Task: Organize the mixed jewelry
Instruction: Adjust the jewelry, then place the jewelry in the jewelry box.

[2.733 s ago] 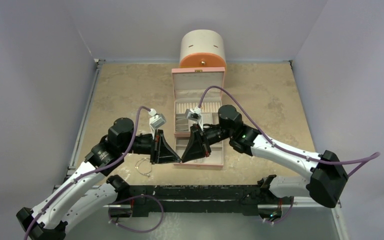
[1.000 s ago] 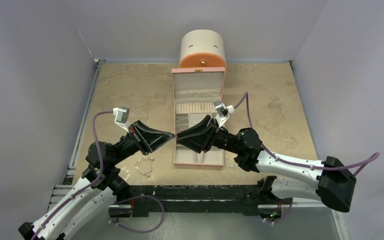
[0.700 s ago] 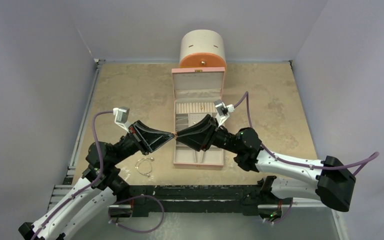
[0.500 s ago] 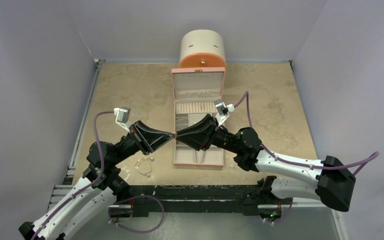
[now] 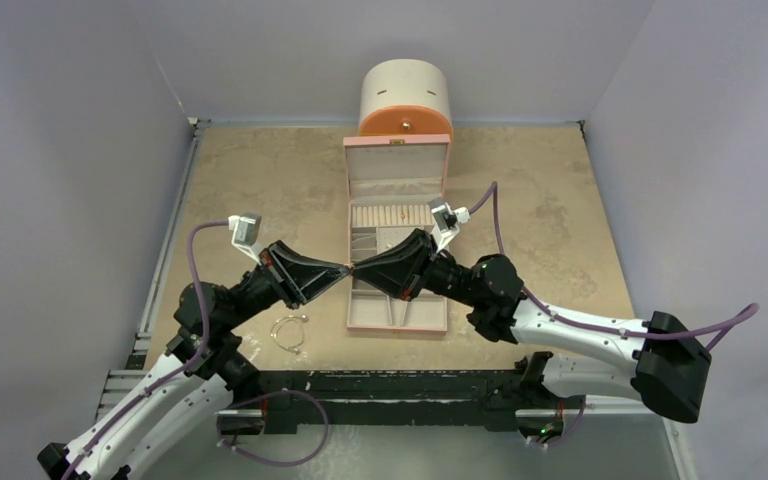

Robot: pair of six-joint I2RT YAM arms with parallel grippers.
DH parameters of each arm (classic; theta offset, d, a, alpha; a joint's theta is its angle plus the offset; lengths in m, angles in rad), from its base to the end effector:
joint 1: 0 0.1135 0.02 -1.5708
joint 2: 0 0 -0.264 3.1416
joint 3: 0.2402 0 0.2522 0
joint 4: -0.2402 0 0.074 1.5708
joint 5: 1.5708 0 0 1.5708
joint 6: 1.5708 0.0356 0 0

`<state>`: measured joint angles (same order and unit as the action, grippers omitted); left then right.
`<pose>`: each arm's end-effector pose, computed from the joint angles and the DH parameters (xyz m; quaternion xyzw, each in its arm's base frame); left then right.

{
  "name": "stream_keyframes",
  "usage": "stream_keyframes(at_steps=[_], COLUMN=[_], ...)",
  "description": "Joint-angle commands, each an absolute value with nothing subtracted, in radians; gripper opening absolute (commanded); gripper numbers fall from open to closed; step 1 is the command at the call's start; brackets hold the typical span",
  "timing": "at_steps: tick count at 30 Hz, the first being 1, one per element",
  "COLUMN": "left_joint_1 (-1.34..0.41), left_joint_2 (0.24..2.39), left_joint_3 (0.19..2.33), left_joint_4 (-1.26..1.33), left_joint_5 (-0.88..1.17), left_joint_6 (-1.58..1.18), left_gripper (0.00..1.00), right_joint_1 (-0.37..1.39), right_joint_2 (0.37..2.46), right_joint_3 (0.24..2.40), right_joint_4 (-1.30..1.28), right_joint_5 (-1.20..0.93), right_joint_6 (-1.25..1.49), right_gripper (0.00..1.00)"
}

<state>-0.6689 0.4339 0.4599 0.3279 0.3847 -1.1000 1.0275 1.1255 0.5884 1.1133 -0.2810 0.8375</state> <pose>0.0891 -0.0875 0.3279 0.0332 0.5816 -0.6923 0.4259 0.1147 0.2090 0.3369 -0.1673 0.4585 0.7387 0.4648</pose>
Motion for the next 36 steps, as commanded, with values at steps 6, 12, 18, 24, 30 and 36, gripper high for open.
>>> stream_keyframes(at_steps=[6,12,18,24,30,36], left_joint_1=[-0.672,-0.67,-0.671,-0.671,-0.671,-0.671], left_joint_2=[0.437,0.433,0.387,0.336,0.344,0.339], left_joint_3=[0.456,0.471,0.558,0.688,0.787,0.816], left_joint_4=[0.366,0.302,0.053,-0.261,-0.449,-0.518], left_joint_5=[0.35,0.324,0.21,0.006,-0.125,-0.175], left_joint_6=[-1.099,-1.068,-0.931,-0.759,-0.651,-0.595], left_gripper=[0.0,0.19,0.5,0.57,0.58,0.58], right_joint_1=[1.032,1.032,1.031,1.024,0.963,0.804], right_joint_2=[1.11,1.072,0.994,0.953,1.039,1.166], right_joint_3=[0.605,0.611,0.659,0.809,0.986,1.084], right_joint_4=[1.177,1.069,0.76,0.317,-0.108,-0.282], right_joint_5=[-0.253,-0.193,-0.084,0.086,0.254,0.23], right_joint_6=[0.829,0.802,0.748,0.614,0.478,0.381], right_gripper=[0.0,0.0,0.0,0.0,0.0,0.0])
